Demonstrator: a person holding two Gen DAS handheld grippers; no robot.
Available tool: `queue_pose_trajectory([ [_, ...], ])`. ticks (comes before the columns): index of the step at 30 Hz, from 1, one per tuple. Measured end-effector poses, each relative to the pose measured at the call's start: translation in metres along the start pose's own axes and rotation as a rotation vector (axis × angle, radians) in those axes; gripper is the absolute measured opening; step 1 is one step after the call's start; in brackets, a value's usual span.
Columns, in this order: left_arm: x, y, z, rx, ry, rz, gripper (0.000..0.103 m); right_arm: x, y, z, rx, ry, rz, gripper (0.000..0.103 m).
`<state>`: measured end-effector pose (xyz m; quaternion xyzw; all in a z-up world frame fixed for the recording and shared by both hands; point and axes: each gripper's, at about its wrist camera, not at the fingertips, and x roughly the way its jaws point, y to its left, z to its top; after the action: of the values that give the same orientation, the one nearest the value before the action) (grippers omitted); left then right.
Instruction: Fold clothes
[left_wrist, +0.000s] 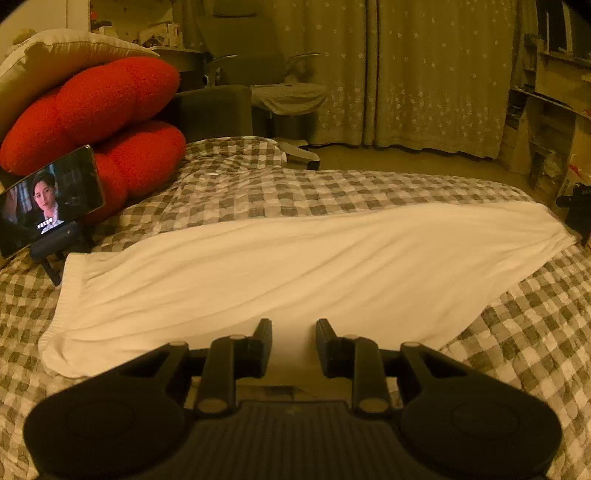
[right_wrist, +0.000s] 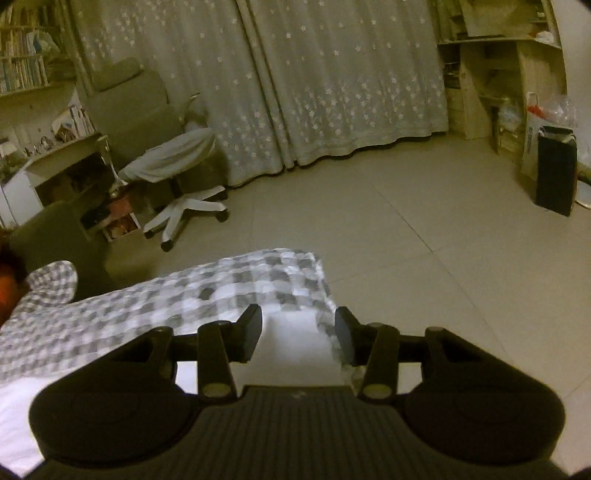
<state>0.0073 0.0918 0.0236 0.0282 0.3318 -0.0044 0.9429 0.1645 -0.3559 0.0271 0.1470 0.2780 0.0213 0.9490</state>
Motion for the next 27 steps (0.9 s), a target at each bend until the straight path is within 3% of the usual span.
queue_pose_trajectory([
  [2, 0.001, -0.002, 0.0, 0.006, 0.0, 0.0, 0.027, 0.009, 0.002, 0.002, -0.005, 0.002, 0.017, 0.048],
  [6, 0.004, -0.003, -0.001, 0.019, 0.008, 0.009, 0.027, 0.029, 0.012, -0.003, -0.072, 0.087, 0.012, 0.045],
  [7, 0.004, -0.003, -0.001, 0.02, 0.008, 0.01, 0.027, 0.027, 0.012, -0.003, -0.077, 0.087, 0.012, 0.04],
  [9, 0.004, -0.004, -0.001, 0.021, 0.009, 0.012, 0.027, 0.025, 0.012, -0.001, -0.094, 0.093, 0.013, 0.012],
  [14, 0.005, -0.007, 0.0, 0.031, 0.017, 0.021, 0.028, 0.022, 0.025, -0.002, -0.176, 0.056, -0.043, 0.004],
  [23, 0.002, -0.005, -0.001, 0.035, 0.027, 0.009, 0.028, 0.034, 0.032, -0.008, -0.251, 0.06, -0.138, 0.004],
  [25, 0.002, -0.001, 0.0, 0.008, 0.025, -0.002, 0.028, 0.032, 0.037, -0.008, -0.262, 0.057, -0.183, 0.022],
  [26, 0.0, 0.004, 0.002, -0.029, 0.018, -0.012, 0.029, 0.03, 0.04, -0.008, -0.269, 0.055, -0.209, 0.04],
  [27, -0.001, 0.012, 0.003, -0.081, 0.009, -0.02, 0.03, 0.029, 0.043, -0.008, -0.277, 0.054, -0.234, 0.043],
])
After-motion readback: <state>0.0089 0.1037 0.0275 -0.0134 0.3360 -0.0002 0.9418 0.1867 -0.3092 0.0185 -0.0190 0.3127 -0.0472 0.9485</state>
